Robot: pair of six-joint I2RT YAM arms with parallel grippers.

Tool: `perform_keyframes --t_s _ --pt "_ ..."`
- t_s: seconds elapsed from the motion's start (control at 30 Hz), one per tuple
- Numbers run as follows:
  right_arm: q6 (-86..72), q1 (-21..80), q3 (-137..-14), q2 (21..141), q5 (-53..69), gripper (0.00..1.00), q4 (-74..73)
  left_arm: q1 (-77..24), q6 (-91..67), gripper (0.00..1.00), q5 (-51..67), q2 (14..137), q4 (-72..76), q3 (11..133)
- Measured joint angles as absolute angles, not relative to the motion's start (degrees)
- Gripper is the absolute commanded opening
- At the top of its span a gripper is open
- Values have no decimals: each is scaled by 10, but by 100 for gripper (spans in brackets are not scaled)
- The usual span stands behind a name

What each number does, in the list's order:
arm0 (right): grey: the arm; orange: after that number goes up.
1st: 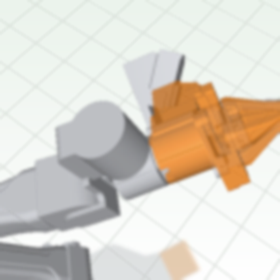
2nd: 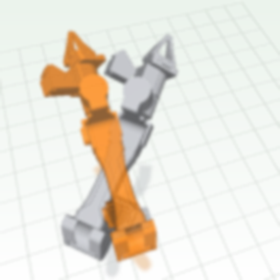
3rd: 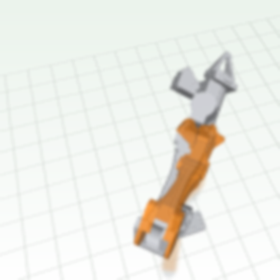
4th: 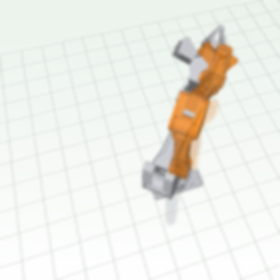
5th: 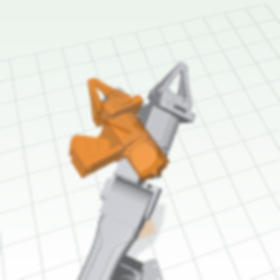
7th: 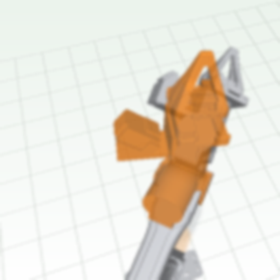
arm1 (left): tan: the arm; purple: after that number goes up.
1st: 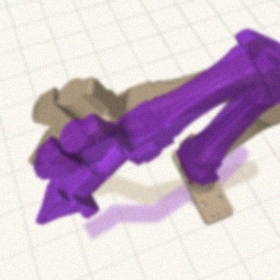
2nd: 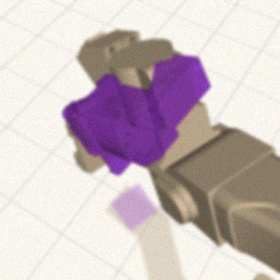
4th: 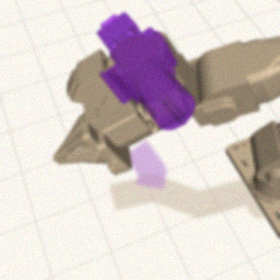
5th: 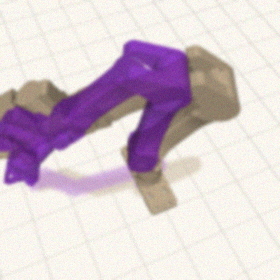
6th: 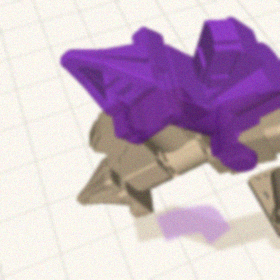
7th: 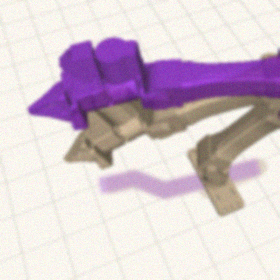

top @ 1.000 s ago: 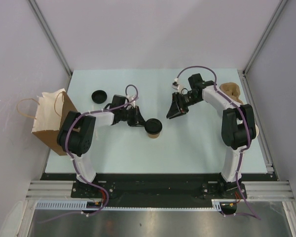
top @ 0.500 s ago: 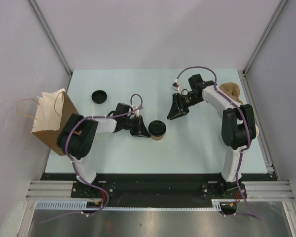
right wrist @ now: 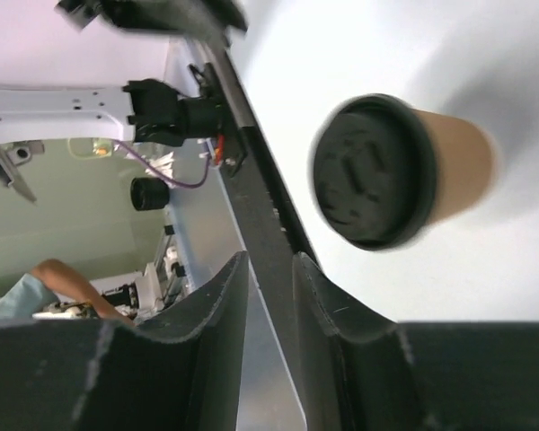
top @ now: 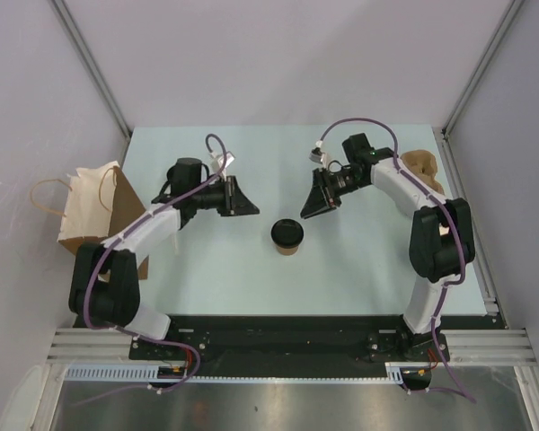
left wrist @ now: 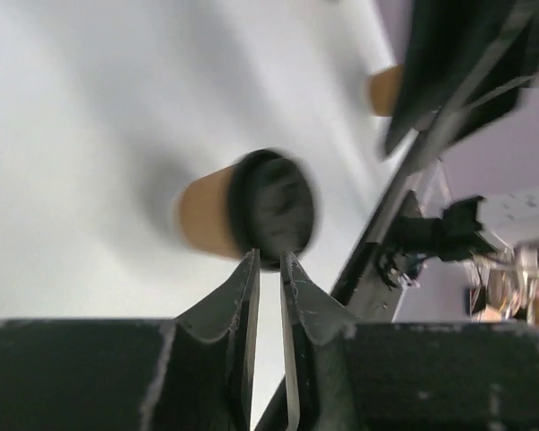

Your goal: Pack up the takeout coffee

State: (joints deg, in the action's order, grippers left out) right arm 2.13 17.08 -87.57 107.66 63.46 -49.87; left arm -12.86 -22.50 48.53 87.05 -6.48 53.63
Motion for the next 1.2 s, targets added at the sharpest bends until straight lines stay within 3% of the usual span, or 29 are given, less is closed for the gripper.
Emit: perform_keyframes --t_s 0.13,0.3,1.2 --pt "0 211 -871 1066 640 22 -472 -195 -246 13 513 846 -30 557" --pt "-21 236 -858 1075 637 14 -453 -258 -302 9 548 908 20 556" --pt "-62 225 -842 1180 657 5 -417 -240 -371 0 622 1049 96 555"
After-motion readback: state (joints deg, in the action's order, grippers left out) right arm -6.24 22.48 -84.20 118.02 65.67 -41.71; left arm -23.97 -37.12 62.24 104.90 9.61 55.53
